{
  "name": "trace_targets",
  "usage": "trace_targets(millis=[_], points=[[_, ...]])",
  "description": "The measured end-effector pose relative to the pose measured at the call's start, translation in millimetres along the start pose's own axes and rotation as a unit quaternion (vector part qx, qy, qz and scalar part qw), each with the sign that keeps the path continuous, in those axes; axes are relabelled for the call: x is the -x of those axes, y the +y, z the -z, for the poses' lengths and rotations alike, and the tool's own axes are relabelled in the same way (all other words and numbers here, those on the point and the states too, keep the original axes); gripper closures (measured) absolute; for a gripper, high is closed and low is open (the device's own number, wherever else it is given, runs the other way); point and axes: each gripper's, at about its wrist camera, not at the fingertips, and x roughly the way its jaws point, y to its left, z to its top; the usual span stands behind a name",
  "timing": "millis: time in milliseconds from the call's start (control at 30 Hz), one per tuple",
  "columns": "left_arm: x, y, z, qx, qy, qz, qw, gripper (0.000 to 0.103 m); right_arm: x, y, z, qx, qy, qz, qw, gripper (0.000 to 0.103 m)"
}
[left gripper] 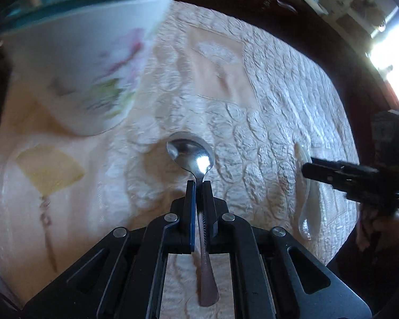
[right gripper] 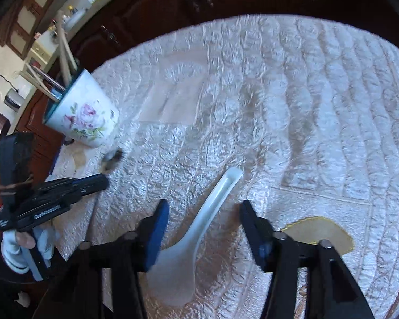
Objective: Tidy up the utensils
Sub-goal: 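Grasp the silver spoon with the left gripper while the right gripper grasps the white spoon, then lift the silver spoon with the left gripper while the right gripper lifts the white spoon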
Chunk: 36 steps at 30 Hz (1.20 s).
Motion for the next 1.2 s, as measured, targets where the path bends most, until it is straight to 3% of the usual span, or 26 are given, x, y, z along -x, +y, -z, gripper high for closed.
trace_targets(millis=[133,333,467,633,800,867,1000,1200], points=[[19.7,1.6,0.8,0.006,-0.028,0.012,0.9995,0.101,-9.1,3.6,-4.6,-0.007,-0.009,-0.008,1.0,0.087],[28.9,8.6,-1.1,0.015,-0.037,0.007,0.9992,0.101,4.5,29.6,-13.0,0.036,-0.033,-0.009,0.999,0.091],[27.4,10.9,4.1,0.021,-0.029,0.01,0.9993,0.1,10.9,37.1,-15.1,0.037,-0.044,-0.016,0.998,0.091],[26.5,18.7,2.1,0.043,-0.022,0.001,0.9988,0.076,7.6,33.5,-14.1,0.03,-0.029,-0.023,0.999,0.091],[21.2,35.7,2.4,0.094,-0.011,0.018,0.9954,0.073,-0.6,29.0,-11.1,0.02,-0.007,-0.029,0.999,0.091],[19.3,39.7,2.4,0.109,-0.008,0.026,0.9937,0.073,-4.6,26.9,-10.7,0.017,0.002,0.001,1.0,0.09],[10.9,36.1,2.0,0.113,-0.004,0.028,0.9932,0.072,-0.9,22.9,-11.9,0.005,-0.007,-0.001,1.0,0.079],[9.8,26.2,-1.6,0.118,-0.029,0.052,0.9913,0.072,15.6,15.6,-13.1,-0.008,-0.025,-0.008,1.0,0.078]])
